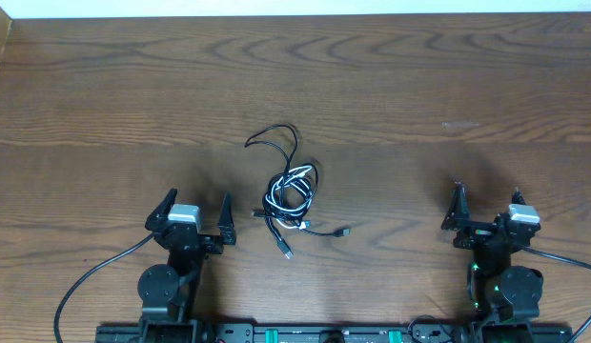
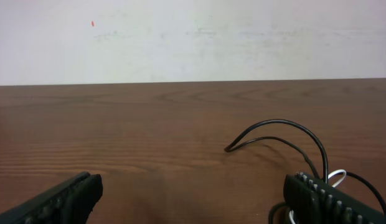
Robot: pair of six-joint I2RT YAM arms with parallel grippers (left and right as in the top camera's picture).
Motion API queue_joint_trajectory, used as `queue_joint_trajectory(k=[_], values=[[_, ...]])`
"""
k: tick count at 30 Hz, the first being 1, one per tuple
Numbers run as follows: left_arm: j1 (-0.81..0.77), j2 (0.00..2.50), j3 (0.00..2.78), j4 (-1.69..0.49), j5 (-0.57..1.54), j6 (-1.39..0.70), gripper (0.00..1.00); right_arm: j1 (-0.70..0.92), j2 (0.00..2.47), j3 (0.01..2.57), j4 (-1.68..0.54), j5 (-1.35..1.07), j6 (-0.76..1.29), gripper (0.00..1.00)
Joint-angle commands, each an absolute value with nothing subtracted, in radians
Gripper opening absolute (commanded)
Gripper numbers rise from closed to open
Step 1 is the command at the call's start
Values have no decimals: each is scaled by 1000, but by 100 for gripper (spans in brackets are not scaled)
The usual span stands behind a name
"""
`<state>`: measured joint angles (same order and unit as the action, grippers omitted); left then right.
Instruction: Untangle cables
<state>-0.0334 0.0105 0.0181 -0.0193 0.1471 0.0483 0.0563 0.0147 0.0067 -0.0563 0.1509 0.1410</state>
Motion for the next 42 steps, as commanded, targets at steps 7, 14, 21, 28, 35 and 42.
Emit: queue_joint_trajectory(k=[7, 14, 21, 28, 35, 42], values=[[-29, 5, 4, -59, 153, 39, 98, 51, 6, 6, -61, 147, 134, 99], [-28, 5, 4, -52, 153, 39, 98, 51, 6, 6, -61, 147, 134, 99], [-29, 5, 16, -53, 202, 24, 98, 51, 6, 6, -61, 147, 134, 99], [-29, 36, 133, -233, 202, -33, 98, 51, 6, 6, -61, 147, 134, 99], [-29, 186, 322, -399, 211, -51, 98, 51, 6, 6, -61, 147, 134, 99], [-29, 413, 517, -464, 263, -80, 98, 51, 6, 6, -61, 147, 134, 99]])
